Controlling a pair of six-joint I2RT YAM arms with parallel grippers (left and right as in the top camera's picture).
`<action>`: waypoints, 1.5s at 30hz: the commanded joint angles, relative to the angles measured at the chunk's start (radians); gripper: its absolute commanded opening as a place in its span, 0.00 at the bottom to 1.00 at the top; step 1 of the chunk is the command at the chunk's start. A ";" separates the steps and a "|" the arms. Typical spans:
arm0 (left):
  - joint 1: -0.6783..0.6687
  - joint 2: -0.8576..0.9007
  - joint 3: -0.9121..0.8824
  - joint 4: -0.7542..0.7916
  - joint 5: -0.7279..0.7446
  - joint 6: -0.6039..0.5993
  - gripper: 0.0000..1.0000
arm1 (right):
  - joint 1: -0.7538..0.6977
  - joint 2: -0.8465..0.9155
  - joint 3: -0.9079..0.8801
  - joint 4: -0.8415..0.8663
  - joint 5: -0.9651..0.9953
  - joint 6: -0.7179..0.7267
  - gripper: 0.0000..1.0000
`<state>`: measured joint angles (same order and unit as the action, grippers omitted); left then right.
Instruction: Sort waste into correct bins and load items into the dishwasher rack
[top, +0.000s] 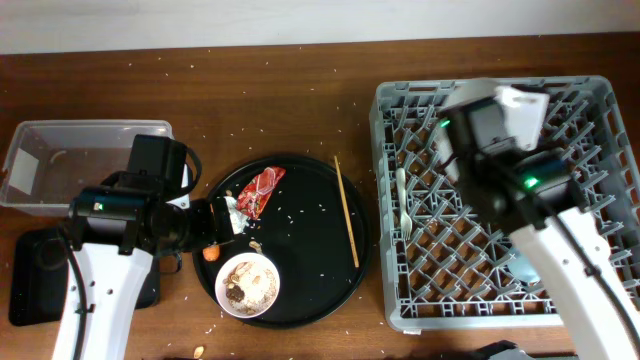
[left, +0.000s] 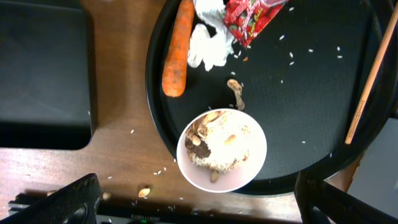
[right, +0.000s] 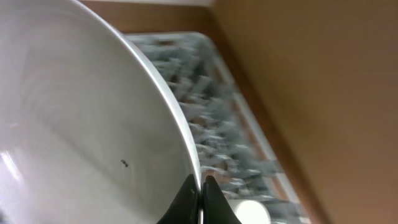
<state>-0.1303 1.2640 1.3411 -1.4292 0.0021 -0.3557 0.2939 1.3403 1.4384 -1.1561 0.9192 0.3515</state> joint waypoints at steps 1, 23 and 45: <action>0.005 -0.014 0.019 -0.001 -0.010 0.013 0.99 | -0.157 0.057 0.011 0.062 0.080 -0.169 0.04; 0.005 -0.014 0.019 -0.001 -0.010 0.013 0.99 | 0.285 -0.130 -0.019 0.003 -0.785 0.060 0.48; 0.005 -0.014 0.019 -0.001 -0.010 0.013 0.99 | 0.367 0.645 -0.105 0.290 -0.835 0.230 0.05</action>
<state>-0.1303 1.2617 1.3430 -1.4292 -0.0010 -0.3557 0.6586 1.9789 1.3312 -0.8658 0.0872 0.5873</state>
